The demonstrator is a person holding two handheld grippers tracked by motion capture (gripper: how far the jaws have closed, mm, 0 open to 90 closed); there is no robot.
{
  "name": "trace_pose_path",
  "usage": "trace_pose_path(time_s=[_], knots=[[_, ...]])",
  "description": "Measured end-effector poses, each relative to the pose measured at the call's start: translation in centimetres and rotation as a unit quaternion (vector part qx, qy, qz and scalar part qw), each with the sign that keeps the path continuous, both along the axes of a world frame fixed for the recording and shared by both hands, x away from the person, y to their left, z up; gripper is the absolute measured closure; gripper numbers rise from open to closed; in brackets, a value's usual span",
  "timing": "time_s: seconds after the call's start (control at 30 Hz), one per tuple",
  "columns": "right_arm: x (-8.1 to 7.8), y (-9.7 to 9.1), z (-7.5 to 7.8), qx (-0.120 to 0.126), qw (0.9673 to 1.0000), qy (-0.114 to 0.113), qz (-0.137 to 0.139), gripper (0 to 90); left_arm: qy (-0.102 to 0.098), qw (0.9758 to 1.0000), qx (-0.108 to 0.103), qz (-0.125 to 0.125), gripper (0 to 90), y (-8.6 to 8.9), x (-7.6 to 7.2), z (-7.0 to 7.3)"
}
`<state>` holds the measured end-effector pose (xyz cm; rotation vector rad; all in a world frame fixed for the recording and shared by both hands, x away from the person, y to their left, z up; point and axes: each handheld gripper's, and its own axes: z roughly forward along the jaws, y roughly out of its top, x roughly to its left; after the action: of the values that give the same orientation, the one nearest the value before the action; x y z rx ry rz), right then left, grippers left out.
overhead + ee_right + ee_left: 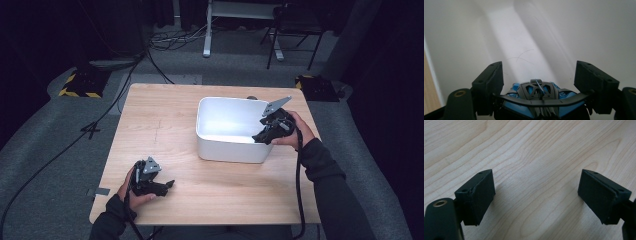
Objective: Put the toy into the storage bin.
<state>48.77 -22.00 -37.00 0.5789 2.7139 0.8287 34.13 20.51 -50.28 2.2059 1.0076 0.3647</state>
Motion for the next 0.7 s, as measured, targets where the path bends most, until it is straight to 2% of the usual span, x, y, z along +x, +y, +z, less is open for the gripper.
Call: trace_pose_path(time_s=[0.1, 0.3, 0.7], knots=[[0.07, -0.01, 0.10, 0.002, 1.0000, 0.009, -0.002, 23.9, 0.002, 1.0000, -0.002, 0.000, 14.5, -0.02, 0.00, -0.01], [-0.18, -0.05, 0.37, -0.004, 1.0000, 0.004, -0.003, 23.8, 0.001, 1.0000, -0.001, 0.000, 14.5, -0.01, -0.01, 0.00], [-0.80, -0.63, 0.87, 0.029, 0.9996, -0.003, -0.002, 23.8, 0.002, 1.0000, -0.002, 0.000, 14.5, -0.02, -0.01, -0.01]])
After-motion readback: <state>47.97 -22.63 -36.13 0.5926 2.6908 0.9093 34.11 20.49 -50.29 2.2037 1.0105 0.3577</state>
